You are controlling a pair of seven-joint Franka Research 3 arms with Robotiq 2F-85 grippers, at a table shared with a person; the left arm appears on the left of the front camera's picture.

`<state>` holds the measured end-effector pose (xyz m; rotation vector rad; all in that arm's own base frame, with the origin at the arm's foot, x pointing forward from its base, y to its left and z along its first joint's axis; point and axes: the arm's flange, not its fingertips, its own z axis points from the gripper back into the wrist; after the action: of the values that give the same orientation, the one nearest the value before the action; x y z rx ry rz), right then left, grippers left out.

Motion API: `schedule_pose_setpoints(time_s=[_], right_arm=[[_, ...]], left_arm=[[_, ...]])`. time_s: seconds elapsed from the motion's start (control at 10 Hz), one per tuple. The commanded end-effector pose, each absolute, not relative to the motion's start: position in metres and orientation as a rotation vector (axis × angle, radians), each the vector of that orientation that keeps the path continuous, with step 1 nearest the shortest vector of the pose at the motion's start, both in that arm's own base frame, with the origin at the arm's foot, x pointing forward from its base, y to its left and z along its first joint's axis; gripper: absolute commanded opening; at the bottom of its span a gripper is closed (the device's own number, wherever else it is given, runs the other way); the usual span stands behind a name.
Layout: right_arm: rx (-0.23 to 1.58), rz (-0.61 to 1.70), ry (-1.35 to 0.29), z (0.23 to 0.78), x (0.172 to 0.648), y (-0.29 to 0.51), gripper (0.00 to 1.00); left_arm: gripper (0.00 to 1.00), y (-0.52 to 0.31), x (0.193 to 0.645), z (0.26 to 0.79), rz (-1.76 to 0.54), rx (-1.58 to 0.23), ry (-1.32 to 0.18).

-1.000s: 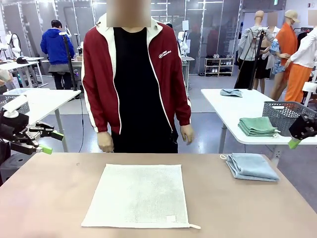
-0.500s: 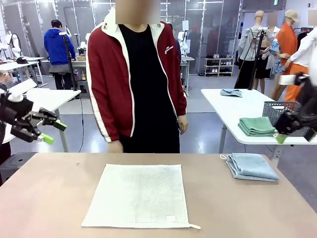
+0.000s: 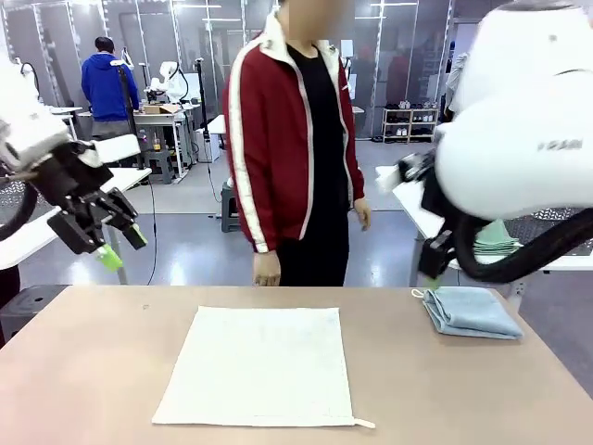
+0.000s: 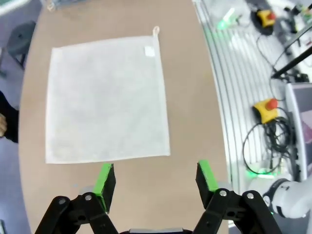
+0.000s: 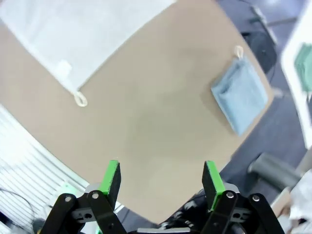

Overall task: Fold the towels and place them in the basket.
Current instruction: When a person lays out a Towel with hook on the table, fold it in half twice.

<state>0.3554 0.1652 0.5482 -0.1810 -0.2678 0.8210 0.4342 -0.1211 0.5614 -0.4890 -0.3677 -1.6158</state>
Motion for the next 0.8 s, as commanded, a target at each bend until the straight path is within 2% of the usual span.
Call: schedule_pose_setpoints(time_s=[0.0,0.3,0.5,0.7], right_arm=[[-0.212,1.101,-0.214,0.531,0.366,0.186,0.85],[-0.138,1.435,-0.188,0.497,0.355,0.232,0.85],[-0.109,1.491,-0.181,0.485,0.357,0.245,0.85],[-0.080,1.500,-0.182,0.483,0.363,0.246,0.85]], left_arm=[[0.84,-0.148,0.436,0.547,-1.589,-0.426,-0.251],[0.84,-0.191,0.436,0.501,-1.516,-0.340,-0.114],[0.84,-0.204,0.436,0.480,-1.488,-0.287,-0.086],[0.84,-0.206,0.437,0.467,-1.475,-0.201,-0.125]])
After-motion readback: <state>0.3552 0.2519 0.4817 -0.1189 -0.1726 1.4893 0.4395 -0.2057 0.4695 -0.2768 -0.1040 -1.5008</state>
